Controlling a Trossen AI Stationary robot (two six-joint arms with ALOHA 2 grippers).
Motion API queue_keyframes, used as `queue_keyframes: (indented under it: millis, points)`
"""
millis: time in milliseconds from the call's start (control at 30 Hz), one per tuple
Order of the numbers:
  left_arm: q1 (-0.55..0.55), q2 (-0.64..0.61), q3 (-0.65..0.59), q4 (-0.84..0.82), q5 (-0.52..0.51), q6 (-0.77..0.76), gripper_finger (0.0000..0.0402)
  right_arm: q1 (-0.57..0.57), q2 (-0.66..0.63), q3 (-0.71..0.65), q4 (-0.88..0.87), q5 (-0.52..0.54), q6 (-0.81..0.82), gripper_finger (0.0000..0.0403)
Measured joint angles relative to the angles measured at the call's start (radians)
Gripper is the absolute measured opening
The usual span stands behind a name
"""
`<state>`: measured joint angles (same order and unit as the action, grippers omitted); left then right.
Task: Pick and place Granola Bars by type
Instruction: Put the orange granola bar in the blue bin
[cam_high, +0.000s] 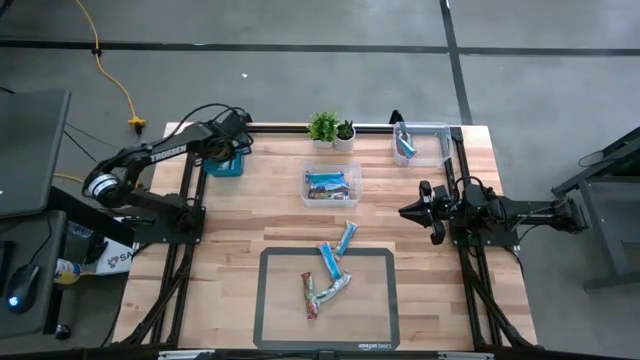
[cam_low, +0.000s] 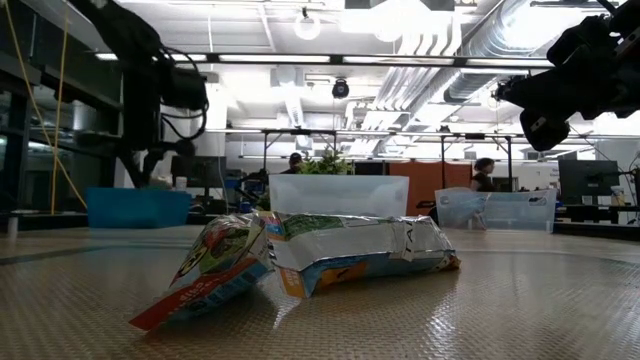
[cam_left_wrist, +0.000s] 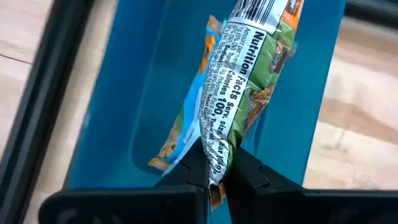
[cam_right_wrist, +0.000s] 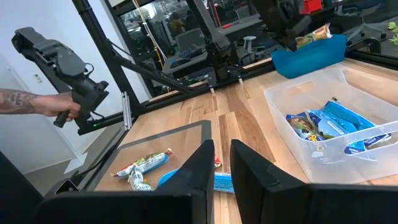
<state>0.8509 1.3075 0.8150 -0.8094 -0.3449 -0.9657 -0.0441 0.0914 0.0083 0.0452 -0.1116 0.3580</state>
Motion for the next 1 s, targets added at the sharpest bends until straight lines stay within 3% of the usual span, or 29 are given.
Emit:
queue_keyframes:
  millis: [467,1000]
  points:
    - [0.0,0.122,0.0,0.017,0.017,0.014,0.0025,0.0,0.0,0.0,0.0,0.0,0.0,0.0036]
    - [0.0,0.122,0.0,0.031,0.079,0.061,0.0142,0.0,0.0,0.0,0.0,0.0,0.0,0.0036]
